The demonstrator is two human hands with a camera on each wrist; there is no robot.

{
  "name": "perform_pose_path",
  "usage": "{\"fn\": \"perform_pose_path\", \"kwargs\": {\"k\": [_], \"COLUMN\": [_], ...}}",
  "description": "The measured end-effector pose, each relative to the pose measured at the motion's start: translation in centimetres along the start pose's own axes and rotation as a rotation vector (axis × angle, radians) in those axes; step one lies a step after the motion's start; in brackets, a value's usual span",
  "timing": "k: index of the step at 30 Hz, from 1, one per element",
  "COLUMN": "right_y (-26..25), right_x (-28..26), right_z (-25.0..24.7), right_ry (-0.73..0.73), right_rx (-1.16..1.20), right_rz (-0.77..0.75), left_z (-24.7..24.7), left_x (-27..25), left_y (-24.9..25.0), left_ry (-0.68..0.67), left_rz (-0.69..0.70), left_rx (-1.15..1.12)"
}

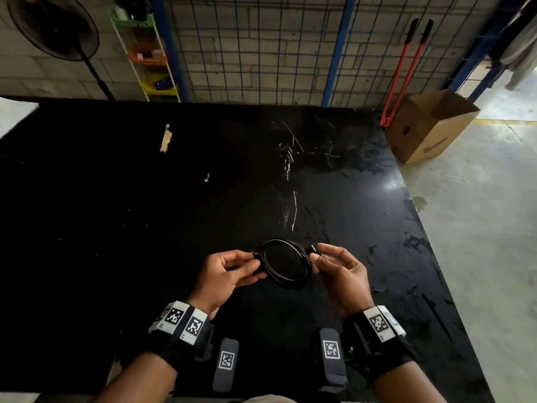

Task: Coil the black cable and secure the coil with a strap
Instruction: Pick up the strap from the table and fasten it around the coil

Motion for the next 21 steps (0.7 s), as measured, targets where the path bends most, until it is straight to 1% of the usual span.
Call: {"fn": "perform_pose_path", "kwargs": {"k": [3,8,13,15,17,19,21], "right_y": [0.4,0.5,2.1,3.3,4.6,5.6,6.2], "right_x": [0.8,2.9,6.0,7.6,9.2,10.6,11.7], "right_z": [-0.8,-2.2,-3.4,-3.7,-4.1,-4.9,-5.5], "right_ry": [0.068,0.149,0.195,0.180,0.186,0.238,0.296], "right_rx": [0.011,-0.014,-0.138,-0.225,-0.394,-0.586,-0.711], "right_rz": [0.022,0.020,0.075,0.151,0.220,0.256,0.255], "left_z": [-0.6,-0.4,-0.3,-0.5,-0.6,-0.6,-0.4], "left_x": [0.7,2.3,4.1,5.1,5.9,6.5,6.8], "left_y": [-0.5,-1.4,-4.1,-5.8,-7.6,-9.8,-12.1], "left_ry": [0.025,-0.008,-0.011,0.014,0.052,0.079,0.092], "left_rz": [-0.020,-0.046,-0.128,-0.157,-0.163,-0.179,-0.214], "left_rx": [0.081,0.184,0.226,0.249,0.291,0.343,0.388]}}
Point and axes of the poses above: each hand's wrist, its own x-axis towards the middle knuckle, its own z-axis out of the palm, y = z × x, the point moved 8 cm from there along x, towards the middle knuckle, and after that the axes turned 11 degrees about z, right-handed, at the moved point
